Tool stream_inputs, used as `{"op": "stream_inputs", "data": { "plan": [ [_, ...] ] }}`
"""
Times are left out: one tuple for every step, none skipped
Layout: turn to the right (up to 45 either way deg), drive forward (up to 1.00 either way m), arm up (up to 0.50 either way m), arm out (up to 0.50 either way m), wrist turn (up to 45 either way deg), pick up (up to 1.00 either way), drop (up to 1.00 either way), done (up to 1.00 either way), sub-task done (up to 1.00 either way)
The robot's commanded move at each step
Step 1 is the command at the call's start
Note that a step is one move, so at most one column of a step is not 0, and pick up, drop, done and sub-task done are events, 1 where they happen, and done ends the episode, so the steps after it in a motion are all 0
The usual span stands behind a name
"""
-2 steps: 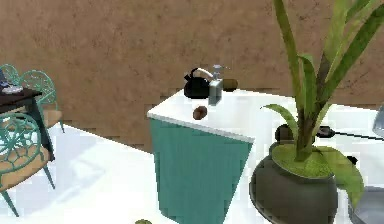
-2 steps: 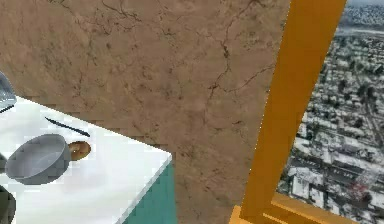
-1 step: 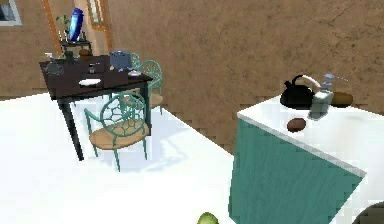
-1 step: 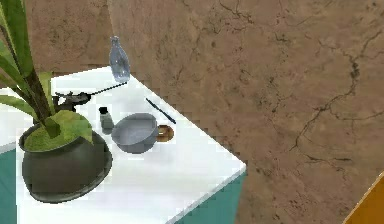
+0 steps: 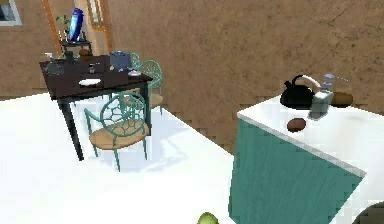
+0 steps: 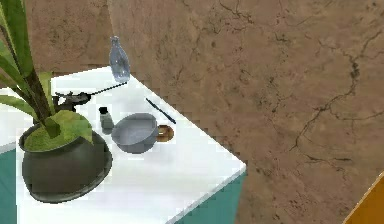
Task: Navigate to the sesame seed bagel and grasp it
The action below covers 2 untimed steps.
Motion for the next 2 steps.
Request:
{"op": "stream_inputs", "data": {
  "plan": [
    [0.0, 0.00, 0.38, 0.00, 0.0, 0.00, 0.00, 0.00, 0.00],
    [0.0, 0.00, 0.00, 0.30, 0.0, 0.00, 0.00, 0.00, 0.00]
  ]
}}
